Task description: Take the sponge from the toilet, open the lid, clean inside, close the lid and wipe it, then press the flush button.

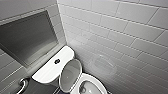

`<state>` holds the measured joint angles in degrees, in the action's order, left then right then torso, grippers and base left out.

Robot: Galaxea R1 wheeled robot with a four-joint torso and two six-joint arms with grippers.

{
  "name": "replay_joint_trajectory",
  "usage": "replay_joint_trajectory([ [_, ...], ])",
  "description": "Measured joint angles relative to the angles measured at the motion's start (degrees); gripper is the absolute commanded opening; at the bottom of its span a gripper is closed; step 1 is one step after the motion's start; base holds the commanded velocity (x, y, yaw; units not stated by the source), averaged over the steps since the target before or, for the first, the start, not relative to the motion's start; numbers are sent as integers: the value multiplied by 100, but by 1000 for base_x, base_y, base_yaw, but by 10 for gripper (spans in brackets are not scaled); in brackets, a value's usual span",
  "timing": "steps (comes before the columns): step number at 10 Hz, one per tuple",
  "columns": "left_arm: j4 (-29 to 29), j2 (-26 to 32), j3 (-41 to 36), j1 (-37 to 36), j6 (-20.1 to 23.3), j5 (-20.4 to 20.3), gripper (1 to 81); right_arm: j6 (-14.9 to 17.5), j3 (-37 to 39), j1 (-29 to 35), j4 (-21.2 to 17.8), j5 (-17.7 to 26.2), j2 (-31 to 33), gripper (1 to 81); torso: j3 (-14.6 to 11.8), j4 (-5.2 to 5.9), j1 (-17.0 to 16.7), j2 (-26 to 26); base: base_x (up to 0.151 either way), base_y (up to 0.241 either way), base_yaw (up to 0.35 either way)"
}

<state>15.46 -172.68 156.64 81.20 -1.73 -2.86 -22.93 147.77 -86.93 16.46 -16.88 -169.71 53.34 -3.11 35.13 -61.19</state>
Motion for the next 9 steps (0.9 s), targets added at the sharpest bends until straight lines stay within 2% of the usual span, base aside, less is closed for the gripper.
replay_joint_trajectory([
  [3,-2,0,0,61,-5,28,811,-30,-119,-52,7,-50,177,10,0,0,-2,0,0,0,0],
  [5,-2,0,0,35,-5,22,811,-50,-483,35,7,-260,468,10,0,0,-2,0,0,0,0],
  [6,-2,-1,0,30,-9,20,811,-121,-905,144,5,-336,820,10,0,50,-2,0,0,0,0],
  [7,-2,-1,0,16,-9,17,811,-190,-1278,234,2,-400,1135,10,0,168,-2,0,0,0,0],
  [9,-2,-4,0,16,-17,26,811,-336,-2016,494,0,-500,1734,10,0,524,-2,0,0,0,0],
])
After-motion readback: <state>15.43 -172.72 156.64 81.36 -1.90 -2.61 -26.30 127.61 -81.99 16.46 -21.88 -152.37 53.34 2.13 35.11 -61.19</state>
